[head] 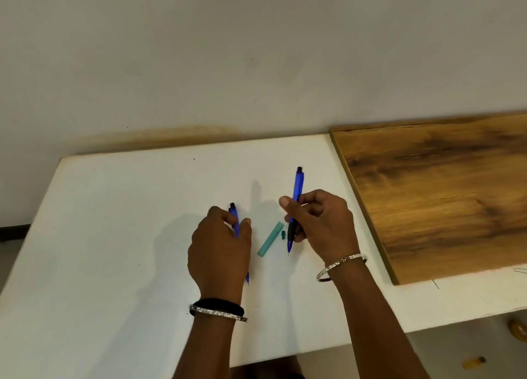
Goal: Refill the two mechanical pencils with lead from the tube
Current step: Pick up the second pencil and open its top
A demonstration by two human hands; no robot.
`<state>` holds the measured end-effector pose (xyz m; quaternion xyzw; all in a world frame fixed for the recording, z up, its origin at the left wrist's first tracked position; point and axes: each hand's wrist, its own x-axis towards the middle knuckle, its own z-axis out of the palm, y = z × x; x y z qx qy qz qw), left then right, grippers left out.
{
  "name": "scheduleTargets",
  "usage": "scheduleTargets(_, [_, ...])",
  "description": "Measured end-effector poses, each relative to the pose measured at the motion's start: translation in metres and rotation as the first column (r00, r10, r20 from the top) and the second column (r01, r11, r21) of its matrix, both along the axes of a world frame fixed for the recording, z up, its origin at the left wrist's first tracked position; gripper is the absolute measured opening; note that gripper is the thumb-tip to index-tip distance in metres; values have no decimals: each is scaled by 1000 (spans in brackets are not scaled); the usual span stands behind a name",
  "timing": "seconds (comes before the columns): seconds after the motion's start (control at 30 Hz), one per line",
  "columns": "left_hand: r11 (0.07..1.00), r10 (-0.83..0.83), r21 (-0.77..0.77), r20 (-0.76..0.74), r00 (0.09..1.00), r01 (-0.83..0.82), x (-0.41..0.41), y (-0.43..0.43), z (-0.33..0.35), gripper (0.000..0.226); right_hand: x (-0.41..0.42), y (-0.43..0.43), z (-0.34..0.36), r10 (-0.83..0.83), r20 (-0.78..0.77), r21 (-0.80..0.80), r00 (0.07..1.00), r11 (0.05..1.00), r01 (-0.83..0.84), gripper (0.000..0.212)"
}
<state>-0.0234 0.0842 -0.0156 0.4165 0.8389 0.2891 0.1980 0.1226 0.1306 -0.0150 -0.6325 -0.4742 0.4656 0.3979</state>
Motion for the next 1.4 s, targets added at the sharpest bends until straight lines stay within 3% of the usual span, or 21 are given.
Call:
scheduleTargets(0.17, [975,-39,-220,-132,991,9,6,-6,-5,49,-19,-8,-8,144,249,-16,958,989,-145,32])
scheduleTargets(0.4, [957,-39,-290,-174,984,-13,2,-6,-2,30,-37,-15,-11,245,419,-66,875,969,-239,35])
scheduleTargets(0.5, [974,5,-223,-157,988,-41,-3,-4,-1,27,-43,-17,-11,256,464,-77,848,965,-250,38])
scheduleTargets(0.6, [998,29,-58,-128,991,-37,-10,-1,2,22,-52,-21,-10,257,532,-78,807,964,-256,41])
scheduleTargets(0.87, [975,-95,205,46,994,84,-17,4,0,15,-75,-32,-12,294,637,-150,712,954,-260,38])
scheduleTargets(1.13, [949,-212,246,28,977,199,-25,2,-4,35,-86,-38,-7,303,690,-171,657,951,-259,38])
scheduleTargets(1.27, [952,-237,200,14,971,230,-31,2,-8,29,-89,-38,-6,283,699,-158,657,957,-245,36])
scheduleTargets(1.4, [951,-271,165,25,962,263,-35,1,-12,24,-85,-33,-3,243,636,-133,733,969,-206,35])
